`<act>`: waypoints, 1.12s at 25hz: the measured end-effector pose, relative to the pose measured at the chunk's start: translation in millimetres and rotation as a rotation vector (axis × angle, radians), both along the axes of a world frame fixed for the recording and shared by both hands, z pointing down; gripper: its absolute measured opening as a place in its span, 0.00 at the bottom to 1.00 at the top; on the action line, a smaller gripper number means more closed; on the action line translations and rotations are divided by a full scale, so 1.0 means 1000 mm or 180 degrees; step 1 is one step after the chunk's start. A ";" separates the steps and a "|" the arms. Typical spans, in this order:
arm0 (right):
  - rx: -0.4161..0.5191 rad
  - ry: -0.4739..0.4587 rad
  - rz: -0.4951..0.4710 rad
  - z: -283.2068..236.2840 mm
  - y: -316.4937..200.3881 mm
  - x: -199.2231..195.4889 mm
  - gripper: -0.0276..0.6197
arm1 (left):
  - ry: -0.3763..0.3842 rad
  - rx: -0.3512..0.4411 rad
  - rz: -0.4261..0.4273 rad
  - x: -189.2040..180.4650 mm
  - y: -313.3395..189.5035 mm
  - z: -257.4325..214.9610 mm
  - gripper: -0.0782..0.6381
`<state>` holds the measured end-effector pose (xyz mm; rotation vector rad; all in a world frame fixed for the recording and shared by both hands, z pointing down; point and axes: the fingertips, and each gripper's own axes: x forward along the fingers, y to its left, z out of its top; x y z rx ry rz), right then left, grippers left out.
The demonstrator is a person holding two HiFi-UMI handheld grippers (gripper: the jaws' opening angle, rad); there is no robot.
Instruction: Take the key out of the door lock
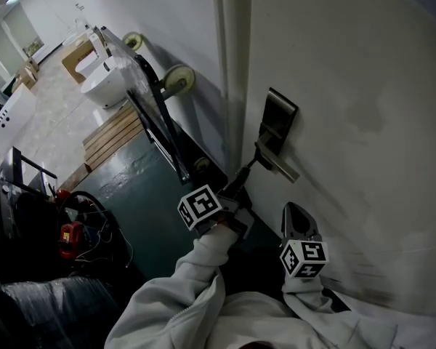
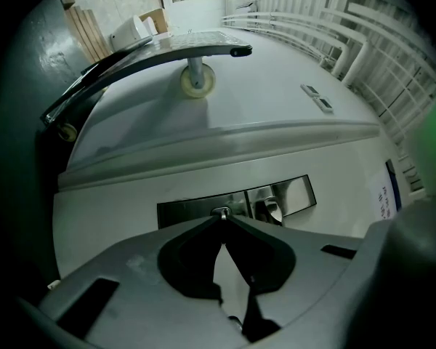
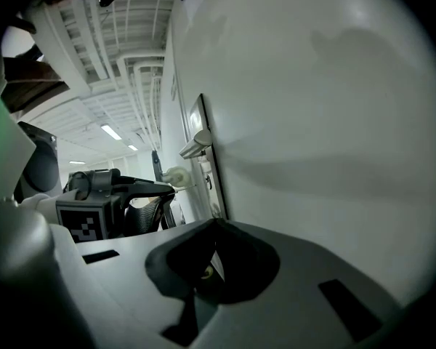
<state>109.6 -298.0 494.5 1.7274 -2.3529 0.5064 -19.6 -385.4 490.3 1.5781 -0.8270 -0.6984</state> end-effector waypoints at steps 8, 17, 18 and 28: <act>0.0003 0.0000 -0.0103 0.001 -0.004 -0.010 0.12 | -0.0165 0.0064 -0.0061 -0.024 0.013 0.003 0.15; -0.0010 -0.0010 -0.0228 0.002 -0.007 -0.019 0.12 | -0.0735 0.0417 -0.0040 -0.042 0.034 -0.008 0.15; -0.0009 -0.0013 -0.0238 0.002 -0.007 -0.020 0.12 | -0.0805 0.0446 -0.0041 -0.044 0.036 -0.008 0.15; -0.0003 -0.0018 -0.0246 0.000 -0.013 -0.011 0.12 | -0.1853 0.0869 -0.0014 -0.056 0.051 -0.012 0.15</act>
